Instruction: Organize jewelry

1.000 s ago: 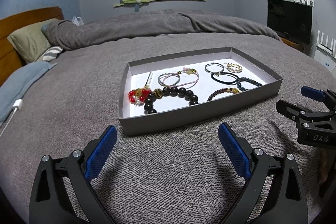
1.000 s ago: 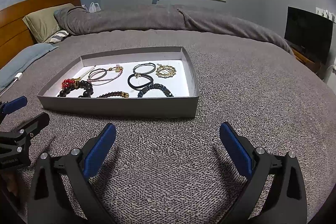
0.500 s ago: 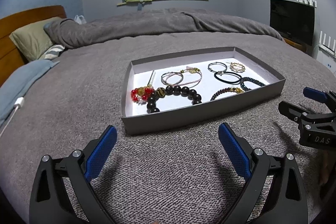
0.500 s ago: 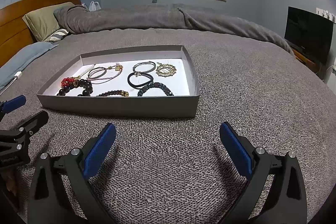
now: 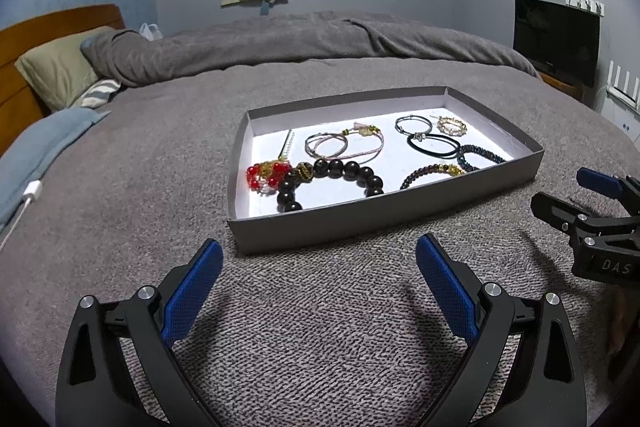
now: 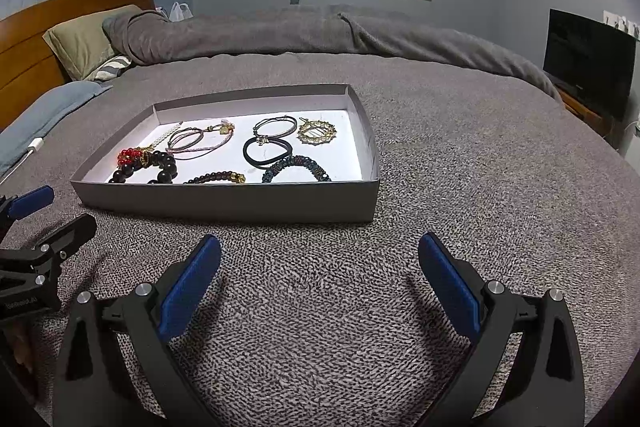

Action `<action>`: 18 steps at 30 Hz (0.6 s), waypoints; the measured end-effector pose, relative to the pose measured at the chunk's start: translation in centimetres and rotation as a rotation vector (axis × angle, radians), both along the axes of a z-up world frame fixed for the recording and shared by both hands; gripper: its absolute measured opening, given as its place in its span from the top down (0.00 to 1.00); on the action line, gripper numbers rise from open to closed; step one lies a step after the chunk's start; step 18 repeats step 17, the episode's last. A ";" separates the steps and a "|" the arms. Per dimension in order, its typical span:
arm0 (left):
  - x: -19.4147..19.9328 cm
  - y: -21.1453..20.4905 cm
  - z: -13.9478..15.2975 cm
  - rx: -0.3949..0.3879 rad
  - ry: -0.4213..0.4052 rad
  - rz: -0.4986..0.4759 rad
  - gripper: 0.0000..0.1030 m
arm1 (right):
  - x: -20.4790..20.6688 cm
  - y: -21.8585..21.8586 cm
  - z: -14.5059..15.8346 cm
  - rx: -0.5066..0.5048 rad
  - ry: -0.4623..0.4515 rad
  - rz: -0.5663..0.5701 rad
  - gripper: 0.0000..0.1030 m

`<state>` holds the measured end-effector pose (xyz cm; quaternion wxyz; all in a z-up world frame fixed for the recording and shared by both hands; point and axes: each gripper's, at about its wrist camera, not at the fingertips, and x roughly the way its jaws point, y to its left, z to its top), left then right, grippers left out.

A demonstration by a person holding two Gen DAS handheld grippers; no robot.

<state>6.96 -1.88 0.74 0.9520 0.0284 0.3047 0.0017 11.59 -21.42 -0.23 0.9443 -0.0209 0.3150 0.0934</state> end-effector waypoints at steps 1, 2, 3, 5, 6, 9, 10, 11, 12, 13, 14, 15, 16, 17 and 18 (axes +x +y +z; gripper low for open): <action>-0.1 -0.1 0.1 0.006 -0.005 0.003 0.06 | 0.0 0.0 0.0 0.000 0.000 0.000 0.05; -0.2 -0.2 0.1 0.013 -0.010 0.004 0.06 | -0.1 -0.1 0.0 -0.001 0.001 0.000 0.05; -0.3 -0.4 0.1 0.019 -0.012 0.003 0.06 | -0.1 -0.1 0.0 -0.001 0.003 0.000 0.05; -0.3 -0.6 0.1 0.027 -0.015 -0.003 0.06 | -0.1 -0.2 0.0 0.002 0.002 -0.003 0.05; -0.4 -0.6 0.1 0.027 -0.018 -0.004 0.06 | -0.1 -0.3 0.0 0.003 0.001 -0.005 0.05; -0.5 -0.6 0.2 0.029 -0.025 0.003 0.06 | -0.1 -0.3 0.0 0.003 0.003 -0.007 0.05; -0.5 -0.6 0.1 0.032 -0.023 0.007 0.06 | -0.1 -0.4 0.0 0.003 0.002 -0.008 0.05; -0.4 -0.6 0.1 0.032 -0.020 0.008 0.05 | -0.1 -0.5 0.0 0.003 0.002 -0.010 0.05; -0.4 -0.6 0.1 0.031 -0.017 0.011 0.05 | -0.1 -0.5 0.0 0.003 0.002 -0.010 0.05; -0.3 -0.5 0.1 0.031 -0.016 0.018 0.05 | -0.1 -0.5 0.0 0.003 0.003 -0.010 0.05; -0.4 -0.4 0.1 0.027 -0.016 0.020 0.05 | -0.1 -0.5 0.0 0.002 0.005 -0.012 0.05; -0.3 -0.3 0.2 0.022 -0.016 0.019 0.05 | 0.0 -0.5 0.0 0.002 0.007 -0.013 0.05; -0.4 -0.1 0.2 0.013 -0.019 0.023 0.05 | 0.0 -0.5 0.0 0.001 0.008 -0.013 0.05; -0.4 0.0 0.3 0.008 -0.021 0.027 0.05 | 0.0 -0.5 0.0 0.001 0.009 -0.013 0.05; -0.4 0.0 0.3 0.008 -0.021 0.027 0.05 | 0.0 -0.5 0.0 0.001 0.009 -0.013 0.05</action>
